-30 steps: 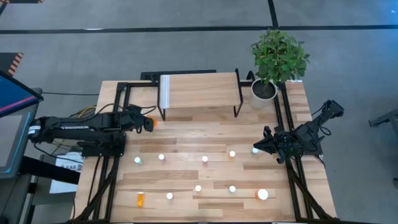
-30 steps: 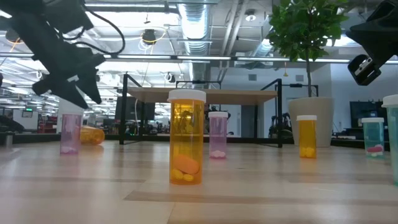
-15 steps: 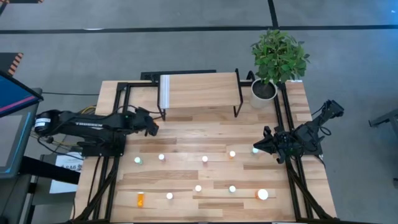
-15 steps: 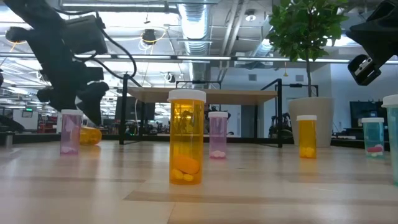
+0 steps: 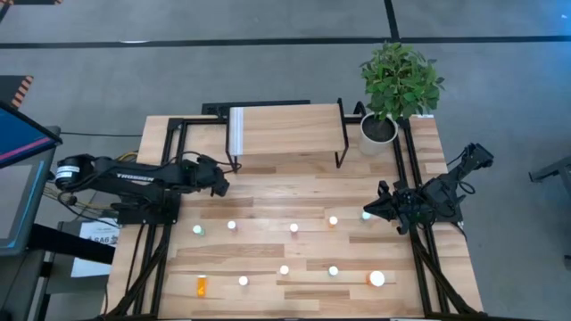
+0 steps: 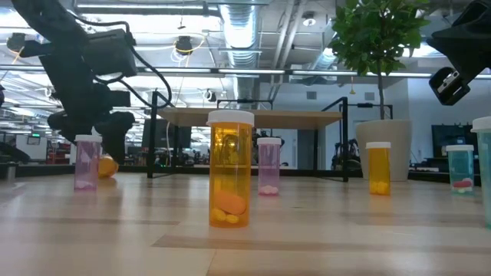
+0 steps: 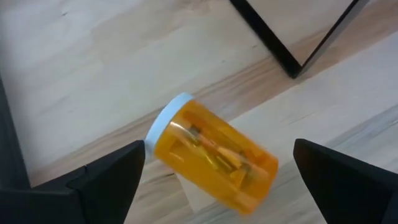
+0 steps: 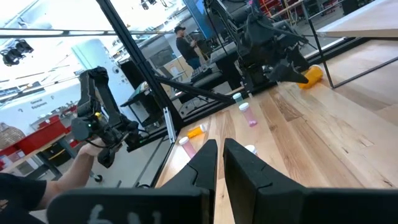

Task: Pick and place medicine bottles onto shelf by color
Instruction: Put the top large orange pill bottle on the shelf

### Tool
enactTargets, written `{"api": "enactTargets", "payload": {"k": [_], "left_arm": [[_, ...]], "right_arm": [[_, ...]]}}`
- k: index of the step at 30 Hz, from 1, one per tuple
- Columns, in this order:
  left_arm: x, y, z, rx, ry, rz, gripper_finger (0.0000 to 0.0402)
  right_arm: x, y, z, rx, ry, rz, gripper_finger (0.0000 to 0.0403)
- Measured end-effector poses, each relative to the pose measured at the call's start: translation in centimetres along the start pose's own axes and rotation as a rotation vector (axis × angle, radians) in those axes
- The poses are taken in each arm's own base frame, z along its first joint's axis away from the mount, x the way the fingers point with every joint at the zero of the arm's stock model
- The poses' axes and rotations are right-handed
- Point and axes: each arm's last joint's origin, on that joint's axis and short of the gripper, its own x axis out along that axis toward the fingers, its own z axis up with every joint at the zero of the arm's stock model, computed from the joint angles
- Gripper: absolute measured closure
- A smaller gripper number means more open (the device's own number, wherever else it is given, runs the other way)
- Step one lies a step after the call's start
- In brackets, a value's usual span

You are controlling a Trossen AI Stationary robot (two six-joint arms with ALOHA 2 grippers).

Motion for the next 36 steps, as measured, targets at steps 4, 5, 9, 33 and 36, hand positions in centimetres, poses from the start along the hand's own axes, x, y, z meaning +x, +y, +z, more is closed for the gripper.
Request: {"api": "enactTargets", "payload": {"k": [4,5,9,33,36], "left_arm": [[0.5,-0.3,-0.1,-0.022,0.020,0.003,0.0003],[0.6,-0.4,-0.2,-0.035,0.029,0.006,0.0003],[0.8,-0.4,-0.4,-0.091,0.053,0.015,0.0003],[1.7,1.0,0.6,-0.273,0.056,0.095,0.0040],[1.8,1.2,0.7,-0.283,0.055,0.105,0.0049]], "right_arm": [[0.0,0.0,0.0,0.000,0.000,0.000,0.0349],[0.0,0.0,0.0,0.000,0.000,0.000,0.0349],[0.0,0.0,0.0,0.000,0.000,0.000,0.0349],[0.0,0.0,0.0,0.000,0.000,0.000,0.0349],[0.0,0.0,0.0,0.000,0.000,0.000,0.0349]]}}
